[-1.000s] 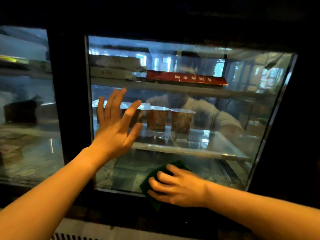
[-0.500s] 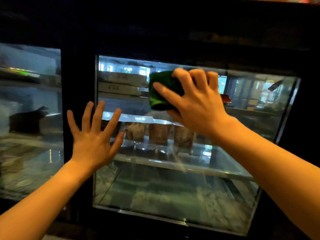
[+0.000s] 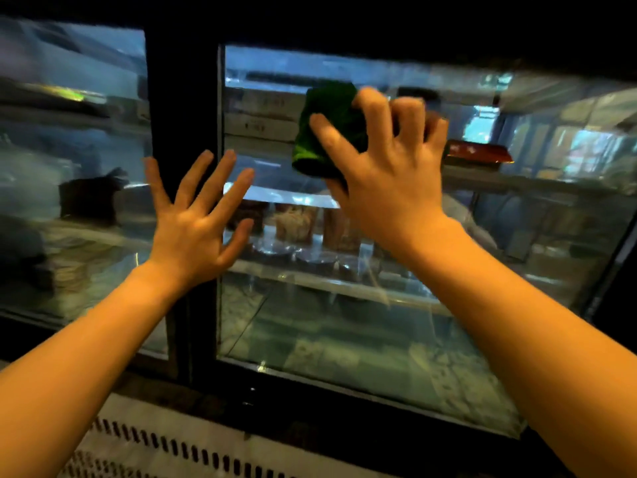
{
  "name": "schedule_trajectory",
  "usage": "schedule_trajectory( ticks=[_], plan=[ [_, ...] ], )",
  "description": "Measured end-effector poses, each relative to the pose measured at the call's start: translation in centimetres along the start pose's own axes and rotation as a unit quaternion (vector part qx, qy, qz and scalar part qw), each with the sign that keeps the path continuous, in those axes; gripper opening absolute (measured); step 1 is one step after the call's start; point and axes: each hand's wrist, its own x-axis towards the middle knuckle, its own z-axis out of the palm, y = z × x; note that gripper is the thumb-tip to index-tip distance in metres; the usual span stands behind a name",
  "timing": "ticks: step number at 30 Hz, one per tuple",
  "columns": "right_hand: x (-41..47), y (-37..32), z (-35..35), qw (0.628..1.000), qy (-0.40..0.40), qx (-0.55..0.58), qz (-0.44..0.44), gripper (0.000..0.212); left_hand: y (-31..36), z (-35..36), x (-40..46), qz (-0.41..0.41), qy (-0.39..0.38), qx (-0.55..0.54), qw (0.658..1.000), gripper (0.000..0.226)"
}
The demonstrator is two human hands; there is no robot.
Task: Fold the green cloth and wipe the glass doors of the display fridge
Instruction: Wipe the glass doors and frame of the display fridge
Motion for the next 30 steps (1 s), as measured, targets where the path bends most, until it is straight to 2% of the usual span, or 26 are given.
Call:
schedule_trajectory(
  ticks=[4, 11, 27, 30],
  plan=[
    [-4.1, -3.9, 1.3, 0.997, 0.041, 0.035, -0.049, 0.037, -0.2, 0.1, 0.0, 0.006, -0.004, -0.004, 1.0, 0.059],
    [-10.3, -7.1, 2.4, 0.994, 0.032, 0.046, -0.092, 0.039, -0.2, 0.0, -0.1, 0.008, -0.017, 0.005, 1.0, 0.056],
    [-24.3, -10.3, 1.9, 0.966, -0.117, 0.102, -0.205, 0.044, -0.6, -0.4, -0.1, 0.015, -0.035, 0.0, 0.999, 0.057],
    [-24.7, -10.2, 2.0, 0.959, -0.133, 0.106, -0.228, 0.048, -1.0, -0.7, -0.5, -0.041, -0.017, -0.017, 0.999, 0.066]
  ],
)
